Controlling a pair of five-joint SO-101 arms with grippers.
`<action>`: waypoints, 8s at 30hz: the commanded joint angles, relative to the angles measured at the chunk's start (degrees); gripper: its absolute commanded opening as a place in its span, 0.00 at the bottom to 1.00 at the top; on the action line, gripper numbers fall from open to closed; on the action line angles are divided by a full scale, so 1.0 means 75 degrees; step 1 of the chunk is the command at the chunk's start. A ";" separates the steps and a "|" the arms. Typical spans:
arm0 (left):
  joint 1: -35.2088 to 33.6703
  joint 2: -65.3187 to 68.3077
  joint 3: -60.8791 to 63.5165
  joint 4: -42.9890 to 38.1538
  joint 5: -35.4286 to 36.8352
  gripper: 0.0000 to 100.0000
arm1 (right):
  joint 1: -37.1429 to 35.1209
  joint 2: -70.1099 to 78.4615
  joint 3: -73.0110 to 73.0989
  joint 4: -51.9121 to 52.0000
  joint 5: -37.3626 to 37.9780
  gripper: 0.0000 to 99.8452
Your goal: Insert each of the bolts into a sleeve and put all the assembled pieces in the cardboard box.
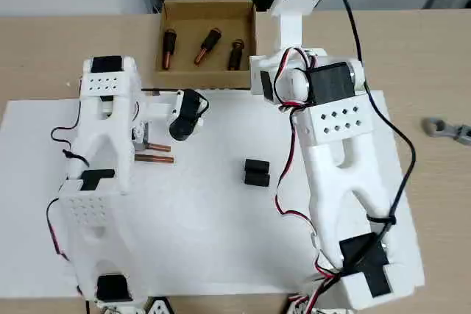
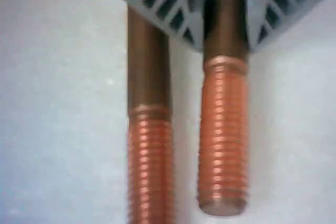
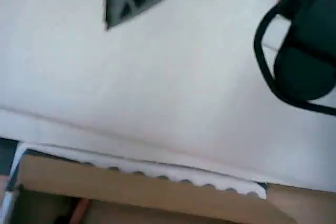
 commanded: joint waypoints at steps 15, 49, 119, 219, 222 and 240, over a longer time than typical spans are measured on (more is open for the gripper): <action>0.0117 -0.0141 -0.0990 -0.0164 0.0914 0.01 | -0.0193 -0.0334 -0.0035 0.0006 -0.0094 0.19; 0.0797 -0.0117 -0.2186 -0.0516 0.5134 0.08 | -0.0334 -0.0346 -0.0035 0.0006 -0.0094 0.19; 0.0293 0.2239 -0.2620 -0.0035 2.1462 0.00 | 0.0275 -0.0393 0.1418 0.1893 0.0328 0.19; -0.1032 -1.1229 0.3475 -0.0352 1.2706 0.01 | -0.0920 0.1436 0.2614 0.1295 0.7502 0.30; -0.1032 -1.1264 0.3475 -0.0352 1.2718 0.01 | -0.0944 0.1459 0.2555 0.1518 0.7467 0.30; -0.1032 -1.1276 0.3475 -0.0305 1.2718 0.01 | -0.2081 0.1448 0.3001 0.1999 0.7056 0.30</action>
